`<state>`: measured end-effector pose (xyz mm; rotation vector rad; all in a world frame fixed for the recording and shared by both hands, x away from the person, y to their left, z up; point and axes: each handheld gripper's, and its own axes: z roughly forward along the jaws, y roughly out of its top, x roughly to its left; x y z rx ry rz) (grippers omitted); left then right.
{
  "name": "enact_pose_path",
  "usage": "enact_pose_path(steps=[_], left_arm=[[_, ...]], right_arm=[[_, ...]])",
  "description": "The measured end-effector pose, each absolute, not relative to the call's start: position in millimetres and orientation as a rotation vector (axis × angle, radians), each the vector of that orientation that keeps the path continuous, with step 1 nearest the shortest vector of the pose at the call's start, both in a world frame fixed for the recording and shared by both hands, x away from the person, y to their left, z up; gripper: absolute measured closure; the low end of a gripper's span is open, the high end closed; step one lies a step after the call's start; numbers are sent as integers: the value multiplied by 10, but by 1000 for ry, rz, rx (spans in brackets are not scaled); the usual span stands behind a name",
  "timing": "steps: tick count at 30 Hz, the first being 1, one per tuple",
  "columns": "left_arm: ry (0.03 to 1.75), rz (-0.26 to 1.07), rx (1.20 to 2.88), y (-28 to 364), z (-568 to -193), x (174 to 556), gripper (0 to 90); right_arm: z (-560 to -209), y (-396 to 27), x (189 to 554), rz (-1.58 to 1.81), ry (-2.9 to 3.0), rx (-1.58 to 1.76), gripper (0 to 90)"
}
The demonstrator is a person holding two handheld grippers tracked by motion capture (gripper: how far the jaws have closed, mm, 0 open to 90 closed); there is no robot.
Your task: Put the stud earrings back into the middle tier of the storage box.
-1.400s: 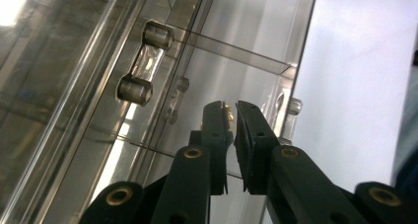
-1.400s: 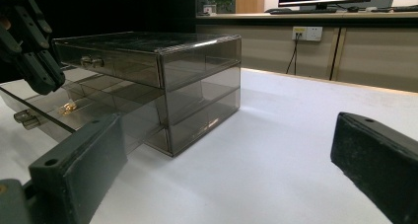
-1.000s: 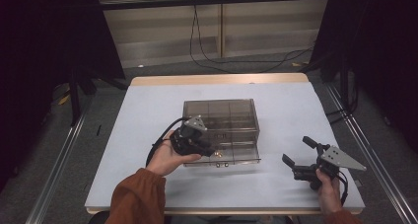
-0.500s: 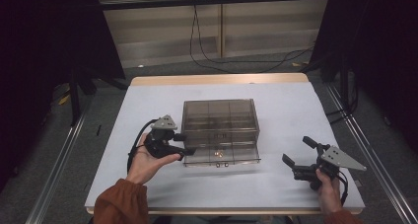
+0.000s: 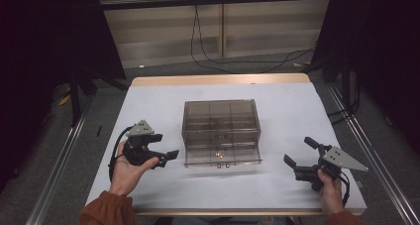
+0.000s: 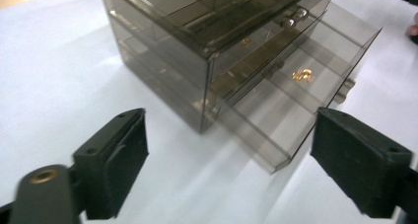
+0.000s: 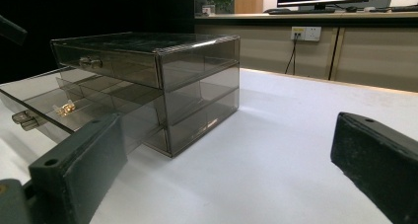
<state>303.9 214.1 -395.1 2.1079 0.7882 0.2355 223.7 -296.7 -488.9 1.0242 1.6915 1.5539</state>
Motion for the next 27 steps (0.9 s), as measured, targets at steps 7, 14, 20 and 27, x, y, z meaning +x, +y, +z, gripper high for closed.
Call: enact_pose_path(steps=[7,14,20,27], left_arm=[[823,277,2106,2341,-4089,2909,91],[896,316,2084,2498,-4249,2854,90],[970,361,2036,2672,-4377,2811,90],[1036,387,1934,2768,-4498,2824,70]], right_arm=[[-4889,-2966,2235,1554,1692,1025,0],[-4889,-2968,2237,1556,1691,1026,0],[-4889,-2969,2238,1557,1691,1026,0],[-4888,-2972,2239,1561,1693,1032,0]])
